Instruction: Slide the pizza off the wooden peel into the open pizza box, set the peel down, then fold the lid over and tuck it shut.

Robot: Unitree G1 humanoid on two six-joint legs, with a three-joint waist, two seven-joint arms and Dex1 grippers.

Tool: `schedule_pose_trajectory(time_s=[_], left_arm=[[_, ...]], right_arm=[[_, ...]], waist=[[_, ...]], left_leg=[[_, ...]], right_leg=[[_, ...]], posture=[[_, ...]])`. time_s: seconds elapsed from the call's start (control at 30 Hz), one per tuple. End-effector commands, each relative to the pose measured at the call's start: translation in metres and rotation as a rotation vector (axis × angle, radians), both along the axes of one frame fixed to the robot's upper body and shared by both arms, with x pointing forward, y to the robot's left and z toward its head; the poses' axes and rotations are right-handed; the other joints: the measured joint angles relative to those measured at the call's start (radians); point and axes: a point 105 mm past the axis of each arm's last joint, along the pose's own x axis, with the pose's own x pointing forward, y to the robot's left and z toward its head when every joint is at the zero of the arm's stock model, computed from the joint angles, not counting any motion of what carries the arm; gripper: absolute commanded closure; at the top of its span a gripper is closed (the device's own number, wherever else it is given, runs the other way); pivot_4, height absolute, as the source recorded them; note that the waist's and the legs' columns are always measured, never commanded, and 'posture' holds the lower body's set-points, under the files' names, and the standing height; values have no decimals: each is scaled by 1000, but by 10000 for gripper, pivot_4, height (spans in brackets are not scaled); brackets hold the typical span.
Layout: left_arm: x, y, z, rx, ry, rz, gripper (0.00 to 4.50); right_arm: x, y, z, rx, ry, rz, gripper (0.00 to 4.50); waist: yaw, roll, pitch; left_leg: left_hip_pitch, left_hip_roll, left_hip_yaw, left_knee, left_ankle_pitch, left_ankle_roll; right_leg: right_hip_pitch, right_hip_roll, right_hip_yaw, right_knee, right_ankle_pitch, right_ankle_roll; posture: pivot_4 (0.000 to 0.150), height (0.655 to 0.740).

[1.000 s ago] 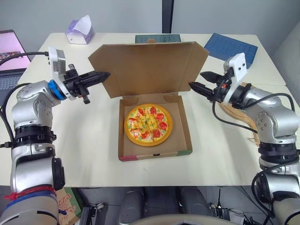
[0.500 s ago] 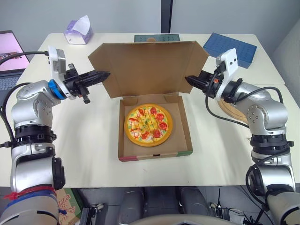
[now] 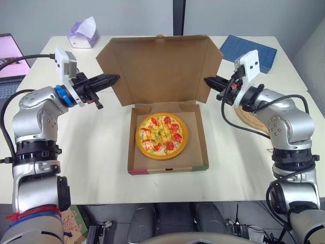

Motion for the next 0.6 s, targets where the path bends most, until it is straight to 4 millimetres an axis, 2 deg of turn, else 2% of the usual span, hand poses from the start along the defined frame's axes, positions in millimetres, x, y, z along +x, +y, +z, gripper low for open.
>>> schedule_pose_trajectory(time_s=[0.03, 0.23, 0.5, 0.6], left_arm=[[-6, -14, 20, -12, -72, 56, 45000], [-15, -41, 26, -56, -91, 117, 45000], [-30, -59, 29, -115, -132, 144, 45000], [-38, -65, 23, -142, -126, 165, 45000]], right_arm=[[-12, 8, 22, 1, -115, -38, 44766], [-19, 13, 19, -4, -135, -109, 44766], [-21, 8, 8, -13, -148, -214, 44766], [-22, 7, 2, -16, -151, -241, 44766]], waist=[[-1, 0, 0], [-1, 0, 0], [-1, 0, 0], [-1, 0, 0]], left_leg=[[0, 0, 0, 0, 0, 0], [0, 0, 0, 0, 0, 0], [0, 0, 1, 0, 0, 0], [0, 0, 1, 0, 0, 0]], right_leg=[[0, 0, 0, 0, 0, 0], [0, 0, 0, 0, 0, 0], [0, 0, 1, 0, 0, 0], [0, 0, 1, 0, 0, 0]], posture=[[1500, 7400], [1500, 7400], [1500, 7400], [1500, 7400]])
